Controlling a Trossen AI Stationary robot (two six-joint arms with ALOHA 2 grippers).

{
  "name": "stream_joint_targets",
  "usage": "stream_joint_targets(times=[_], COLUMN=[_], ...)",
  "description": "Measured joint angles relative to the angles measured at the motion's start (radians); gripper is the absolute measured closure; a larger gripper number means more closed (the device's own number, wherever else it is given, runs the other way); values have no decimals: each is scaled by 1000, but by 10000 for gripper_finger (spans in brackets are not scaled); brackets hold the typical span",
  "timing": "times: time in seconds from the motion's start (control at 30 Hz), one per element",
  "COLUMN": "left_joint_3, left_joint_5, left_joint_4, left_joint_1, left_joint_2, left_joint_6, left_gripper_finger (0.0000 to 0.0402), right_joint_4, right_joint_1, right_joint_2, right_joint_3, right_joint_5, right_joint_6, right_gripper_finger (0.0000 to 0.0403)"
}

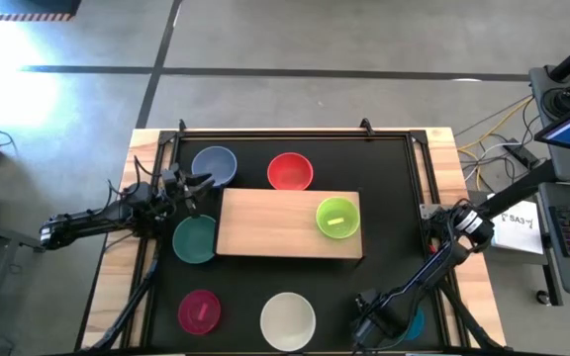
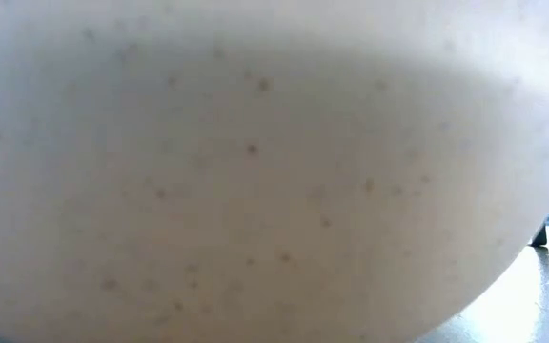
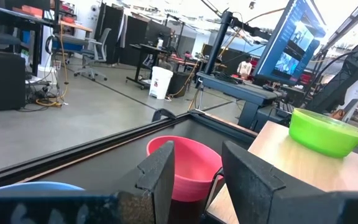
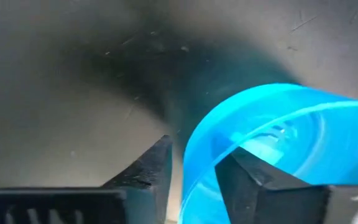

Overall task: Place and stack bowls onto a shelf
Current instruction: Stack the small blue bowl on top of the small yellow bowl on the shelf

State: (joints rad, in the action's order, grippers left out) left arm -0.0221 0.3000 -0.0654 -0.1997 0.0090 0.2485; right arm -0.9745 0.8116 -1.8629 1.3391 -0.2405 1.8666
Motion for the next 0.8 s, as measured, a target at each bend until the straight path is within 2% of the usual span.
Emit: stream_joint_targets(times=[0.17, 0.23, 0.63, 0.73, 0.8], left_joint_3=[0, 0, 0, 0, 0], left_joint_5=[0, 0, 0, 0, 0], left_joint_4=[0, 0, 0, 0, 0], left_joint_1=[0, 0, 0, 0, 0], left_joint_2=[0, 0, 0, 0, 0], left_joint_6=[0, 0, 0, 0, 0], left_gripper_finger=[285, 285, 285, 285, 285], right_joint_4=[19, 25, 205, 202, 195], right_joint_1=[0, 0, 0, 0, -2], right_joint_2=[2, 2, 5, 6, 6], right_joint_3=[3, 15, 205, 266, 303], right_joint_5=[-28, -32, -17, 38, 113], right_joint_6=[-34, -65, -437, -502, -554], right_gripper_finger=[372, 388, 394, 394, 394])
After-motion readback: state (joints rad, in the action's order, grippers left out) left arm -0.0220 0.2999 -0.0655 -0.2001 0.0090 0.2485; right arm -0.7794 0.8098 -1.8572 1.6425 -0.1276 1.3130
